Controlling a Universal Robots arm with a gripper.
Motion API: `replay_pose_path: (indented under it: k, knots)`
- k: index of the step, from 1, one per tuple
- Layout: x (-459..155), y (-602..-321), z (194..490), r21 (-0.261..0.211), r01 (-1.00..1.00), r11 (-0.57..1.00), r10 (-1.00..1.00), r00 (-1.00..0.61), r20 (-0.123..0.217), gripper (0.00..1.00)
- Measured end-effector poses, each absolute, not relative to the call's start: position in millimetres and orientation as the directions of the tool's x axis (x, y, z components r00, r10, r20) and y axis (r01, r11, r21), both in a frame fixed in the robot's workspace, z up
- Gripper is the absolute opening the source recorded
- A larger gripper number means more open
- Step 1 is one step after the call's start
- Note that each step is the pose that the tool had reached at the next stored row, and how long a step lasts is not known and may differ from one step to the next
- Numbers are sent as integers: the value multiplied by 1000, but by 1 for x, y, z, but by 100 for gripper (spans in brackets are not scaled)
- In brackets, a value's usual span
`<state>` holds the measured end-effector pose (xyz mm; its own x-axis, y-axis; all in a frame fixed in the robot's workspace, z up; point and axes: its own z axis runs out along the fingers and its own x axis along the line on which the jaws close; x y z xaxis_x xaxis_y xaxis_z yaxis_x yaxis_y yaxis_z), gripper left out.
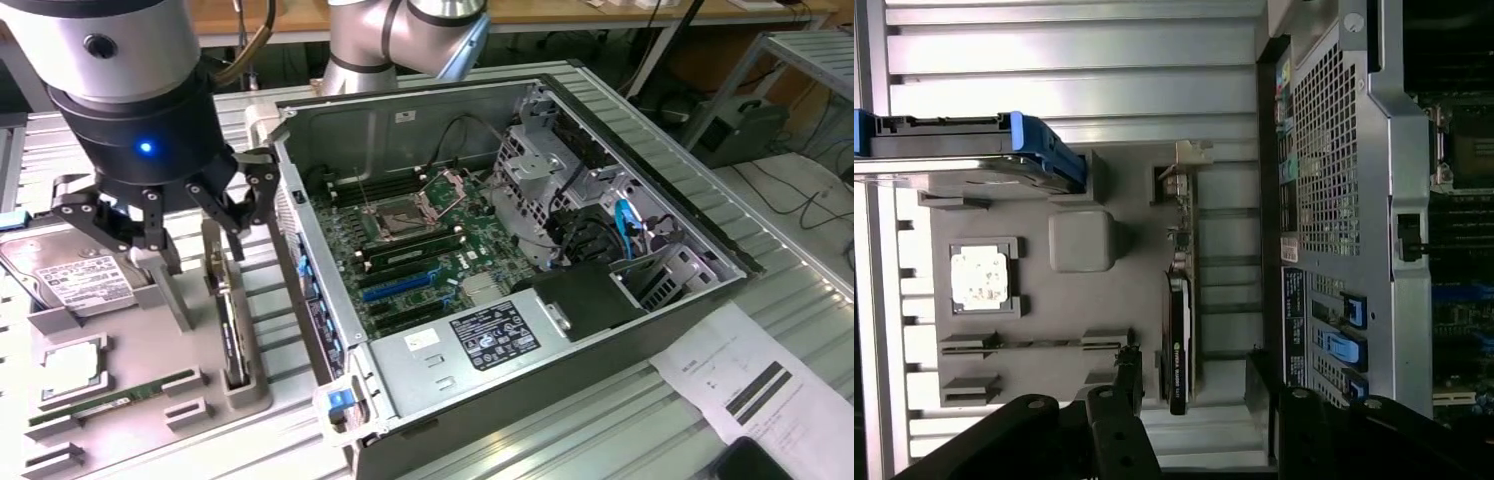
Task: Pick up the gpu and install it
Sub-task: 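Pick up the gpu and move the gpu toward the slot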
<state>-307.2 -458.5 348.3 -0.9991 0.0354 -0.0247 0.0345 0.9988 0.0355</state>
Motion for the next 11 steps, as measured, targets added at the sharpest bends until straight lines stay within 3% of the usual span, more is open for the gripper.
replay_pose_path:
  k: [11]
  knots:
    - [-307, -455, 331, 22, 0, 1000, 0, -1000, -25, 54]
